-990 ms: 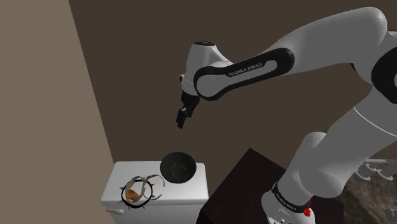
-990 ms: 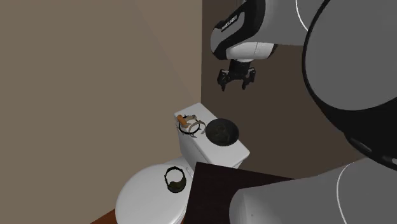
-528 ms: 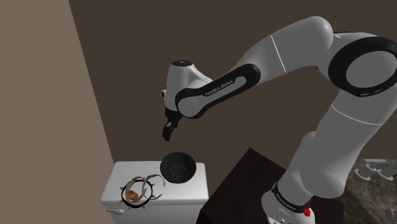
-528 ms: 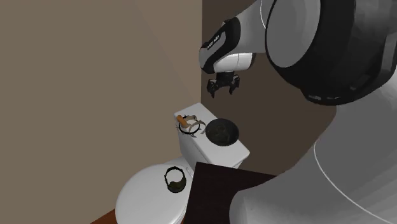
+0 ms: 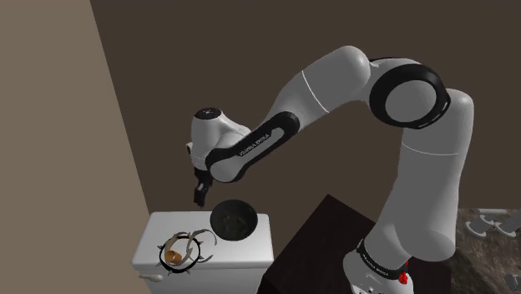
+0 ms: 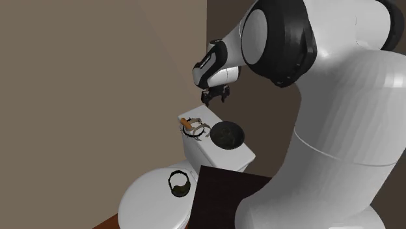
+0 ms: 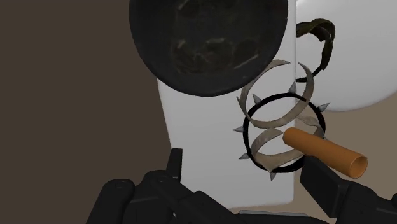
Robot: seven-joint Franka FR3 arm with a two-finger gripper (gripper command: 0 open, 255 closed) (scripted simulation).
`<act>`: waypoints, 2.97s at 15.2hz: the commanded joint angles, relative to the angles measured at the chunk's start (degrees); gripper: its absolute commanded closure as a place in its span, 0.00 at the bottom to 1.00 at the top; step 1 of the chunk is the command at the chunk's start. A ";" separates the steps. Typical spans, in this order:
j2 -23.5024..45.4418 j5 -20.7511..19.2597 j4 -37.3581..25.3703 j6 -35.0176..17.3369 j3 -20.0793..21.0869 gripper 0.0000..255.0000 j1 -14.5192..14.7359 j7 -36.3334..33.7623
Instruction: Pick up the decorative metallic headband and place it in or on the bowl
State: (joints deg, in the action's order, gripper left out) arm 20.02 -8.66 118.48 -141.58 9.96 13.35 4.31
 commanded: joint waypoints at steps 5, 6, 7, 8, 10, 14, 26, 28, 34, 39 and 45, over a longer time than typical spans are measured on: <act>12.43 -4.91 -9.45 -1.40 -0.75 0.00 3.91 -0.42; 14.50 -5.58 -11.22 -1.45 -0.91 0.00 4.61 -0.38; 16.58 -6.23 -13.05 -1.44 -1.06 0.00 5.31 -0.31; 18.67 -6.82 -14.94 -1.40 -1.22 0.00 6.01 -0.19; 22.88 -7.90 -18.90 -1.15 -1.51 0.00 7.41 0.15; 29.57 -9.28 -25.24 -0.83 -1.99 0.00 9.40 0.83; 34.05 -9.81 -27.64 -2.98 -2.75 0.00 9.74 0.61; 34.04 -9.81 -27.63 -2.98 -2.75 0.00 9.74 0.61; 34.04 -9.81 -27.63 -2.98 -2.75 1.00 9.74 0.61; 33.36 -9.74 -27.25 -2.67 -2.64 1.00 9.66 0.67; 29.36 -9.22 -25.28 -0.61 -1.93 1.00 9.14 1.14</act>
State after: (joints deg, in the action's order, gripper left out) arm 50.09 -17.98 92.89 -142.61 7.89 22.53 5.41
